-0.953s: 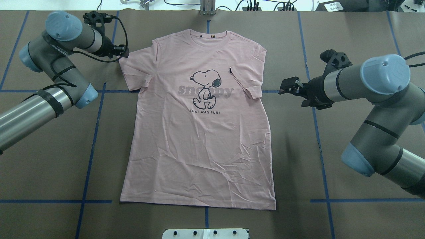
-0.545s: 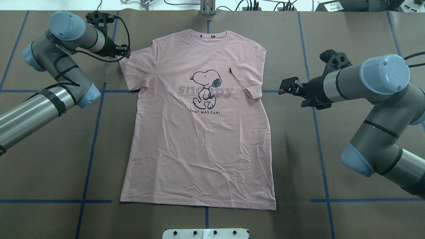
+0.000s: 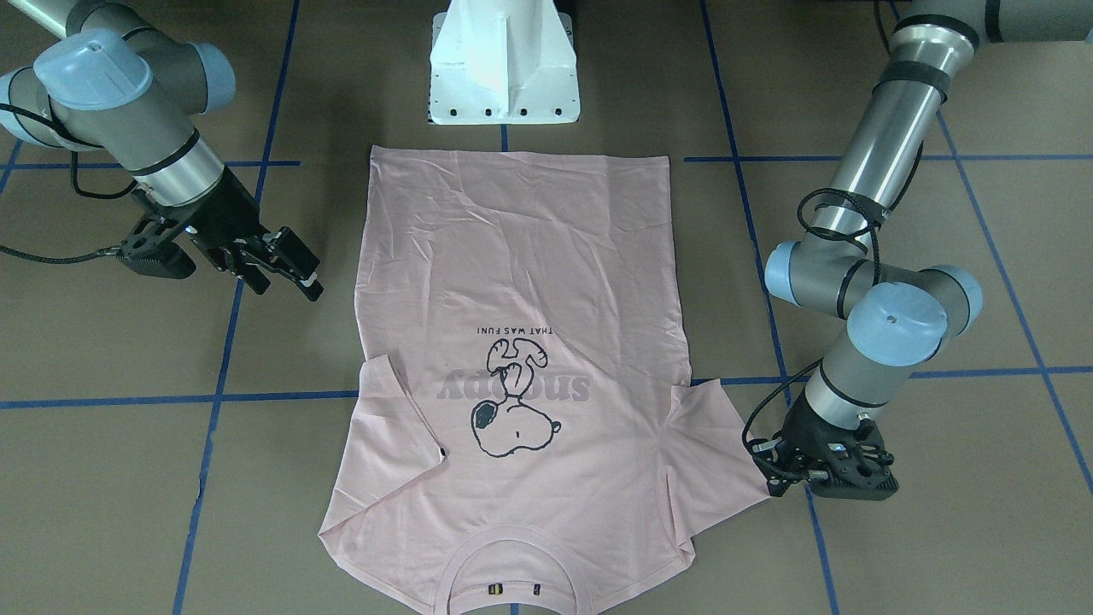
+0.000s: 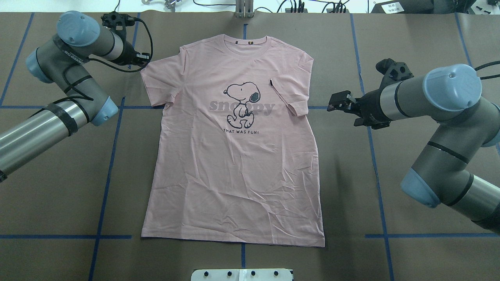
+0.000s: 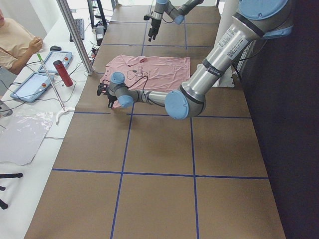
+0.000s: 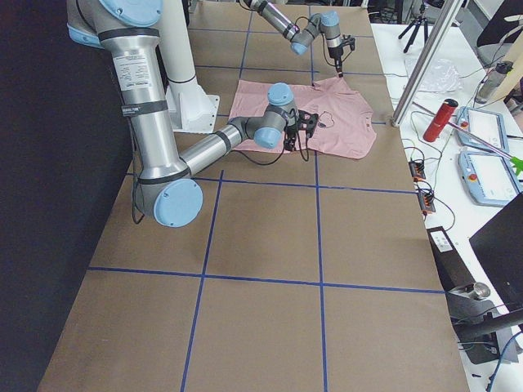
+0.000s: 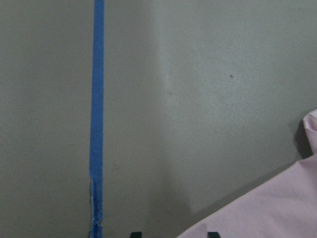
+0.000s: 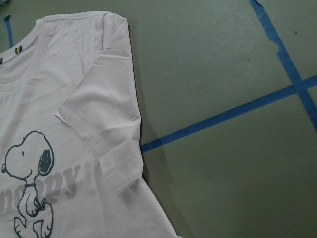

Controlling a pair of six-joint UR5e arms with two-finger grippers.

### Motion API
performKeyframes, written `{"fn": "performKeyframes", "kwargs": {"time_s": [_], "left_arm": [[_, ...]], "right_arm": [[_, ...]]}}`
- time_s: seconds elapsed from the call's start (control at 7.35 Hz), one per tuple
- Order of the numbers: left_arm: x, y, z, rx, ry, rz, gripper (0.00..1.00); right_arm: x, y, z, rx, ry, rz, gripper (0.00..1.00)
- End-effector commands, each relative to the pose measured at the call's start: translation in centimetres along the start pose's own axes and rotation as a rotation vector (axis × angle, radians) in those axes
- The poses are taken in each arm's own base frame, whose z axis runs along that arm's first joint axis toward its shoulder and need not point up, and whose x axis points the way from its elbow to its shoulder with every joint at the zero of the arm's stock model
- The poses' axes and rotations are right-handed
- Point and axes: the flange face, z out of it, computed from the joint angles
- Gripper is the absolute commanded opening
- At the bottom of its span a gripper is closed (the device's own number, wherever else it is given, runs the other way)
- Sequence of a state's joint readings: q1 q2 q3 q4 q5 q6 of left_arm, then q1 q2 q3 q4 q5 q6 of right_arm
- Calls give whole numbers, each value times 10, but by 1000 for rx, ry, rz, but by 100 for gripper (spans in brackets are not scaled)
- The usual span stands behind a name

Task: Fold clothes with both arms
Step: 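Fold the sleeve nearest the left gripper inward over the shirt body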

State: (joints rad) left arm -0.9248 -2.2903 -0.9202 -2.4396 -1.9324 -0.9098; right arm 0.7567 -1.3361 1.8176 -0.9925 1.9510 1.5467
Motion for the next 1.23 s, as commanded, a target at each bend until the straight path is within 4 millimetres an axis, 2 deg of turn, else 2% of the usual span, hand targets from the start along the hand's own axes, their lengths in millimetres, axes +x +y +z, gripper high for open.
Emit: {"fn": "performKeyframes", "kwargs": {"time_s": [0.0, 0.14, 0.27, 0.41, 0.68, 0.95, 1.09], "left_arm": [[41, -10, -38, -1, 91, -2, 0], [67, -9, -60, -20, 130, -76, 0], [90, 0, -60, -36, 147, -126, 0], [119, 13, -51, -62, 164, -141, 0], [163, -15, -26, -41, 121, -185, 0], [146, -21, -4, 11, 52, -197, 0], [140, -19, 2, 17, 54, -196, 0]], "right_arm": [[-1, 1, -1, -1, -2, -1, 100], [-1, 1, 0, -8, -2, -3, 100], [-1, 1, 0, -10, 0, -5, 100], [-2, 2, 2, -8, -1, -9, 100], [-3, 7, 6, -16, 1, -15, 100], [-3, 9, 7, -23, 1, -17, 100], [-10, 10, 9, -22, -2, -20, 100]]}}
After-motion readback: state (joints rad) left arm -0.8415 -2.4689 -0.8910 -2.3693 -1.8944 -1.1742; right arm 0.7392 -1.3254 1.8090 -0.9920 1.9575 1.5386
